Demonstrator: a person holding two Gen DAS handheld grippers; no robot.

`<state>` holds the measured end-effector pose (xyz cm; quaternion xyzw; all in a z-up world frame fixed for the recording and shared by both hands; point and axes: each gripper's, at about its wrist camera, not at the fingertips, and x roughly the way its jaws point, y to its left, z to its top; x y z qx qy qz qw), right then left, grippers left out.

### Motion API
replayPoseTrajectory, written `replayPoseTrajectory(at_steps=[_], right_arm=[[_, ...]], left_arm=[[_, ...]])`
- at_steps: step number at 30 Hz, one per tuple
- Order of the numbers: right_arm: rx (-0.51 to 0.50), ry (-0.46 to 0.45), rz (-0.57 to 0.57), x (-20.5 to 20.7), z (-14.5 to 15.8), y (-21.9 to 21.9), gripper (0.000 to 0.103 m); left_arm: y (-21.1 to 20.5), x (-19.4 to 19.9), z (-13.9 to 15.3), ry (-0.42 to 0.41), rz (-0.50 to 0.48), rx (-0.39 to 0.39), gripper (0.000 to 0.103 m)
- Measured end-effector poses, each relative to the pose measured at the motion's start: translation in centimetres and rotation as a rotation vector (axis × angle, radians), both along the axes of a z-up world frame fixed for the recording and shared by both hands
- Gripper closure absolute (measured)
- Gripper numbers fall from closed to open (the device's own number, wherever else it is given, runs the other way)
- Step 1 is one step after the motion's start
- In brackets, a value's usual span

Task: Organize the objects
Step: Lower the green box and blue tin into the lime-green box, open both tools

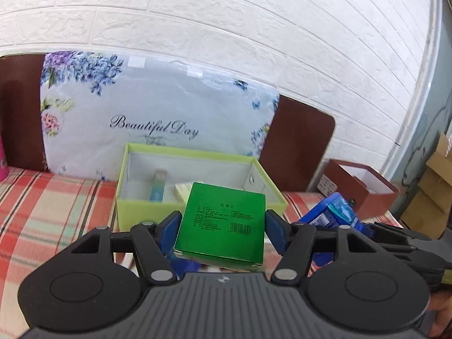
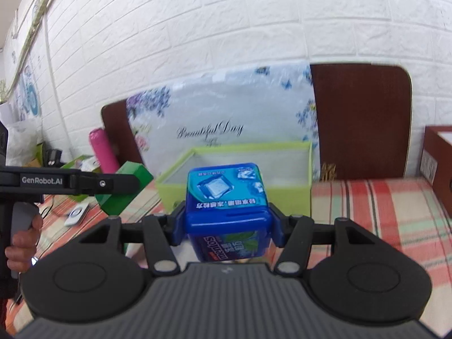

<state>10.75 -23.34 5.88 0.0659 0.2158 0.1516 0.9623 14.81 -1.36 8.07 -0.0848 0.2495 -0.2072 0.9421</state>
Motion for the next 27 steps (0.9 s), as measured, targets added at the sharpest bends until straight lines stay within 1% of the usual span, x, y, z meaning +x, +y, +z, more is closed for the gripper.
replayPoseTrajectory(at_steps=[2,4,8,11,15,19,20,21,22,23,24,26,27], right_arm=[[-0.007,-0.02,-0.041,2.2,0.4,-0.1,0.047],[-0.016,-0.024,-0.067,4.7,0.4,-0.2,0.047],[-0.049,0.018,-0.104,9.8,-1.0,-0.3,0.047],[-0.076,0.065,-0.104,13.1,-2.9,-0.1,0.047],[-0.109,0.107,-0.09,16.1,-5.0,0.6,0.047],[-0.153,0.137,-0.067,18.4,-6.5,1.4,0.047],[-0.167,0.149,-0.057,18.9,-6.9,1.6,0.046],[-0.173,0.152,-0.051,19.3,-7.2,1.7,0.045],[-0.181,0.13,-0.042,19.2,-7.3,1.8,0.037],[-0.195,0.103,-0.042,18.9,-7.2,1.9,0.02],[-0.209,0.068,-0.054,18.4,-6.9,2.0,0.013],[-0.227,-0.003,-0.067,17.3,-6.3,1.9,0.008],[-0.233,-0.026,-0.081,16.8,-5.9,1.8,0.006]], left_arm=[[-0.5,2.5,0.3,0.005,0.013,0.008,0.037],[-0.8,5.1,0.4,0.025,0.015,0.001,0.036],[-1.1,10.1,-0.3,0.097,0.027,-0.032,0.037],[-1.7,13.0,-1.3,0.13,0.027,-0.001,0.037],[-2.7,16.1,-3.2,0.18,0.026,0.051,0.036],[-2.7,18.3,-4.9,0.213,0.043,0.066,0.036],[-2.6,18.6,-5.2,0.217,0.046,0.069,0.03],[-2.6,19.0,-5.5,0.226,0.049,0.084,0.019],[-2.5,19.0,-5.6,0.227,0.062,0.101,0.017],[-2.3,18.9,-5.6,0.215,0.077,0.113,0.017],[-2.1,18.5,-5.4,0.191,0.085,0.122,0.017],[-1.4,17.7,-4.8,0.161,0.107,0.113,0.017],[-0.9,17.3,-4.3,0.145,0.111,0.091,0.017]])
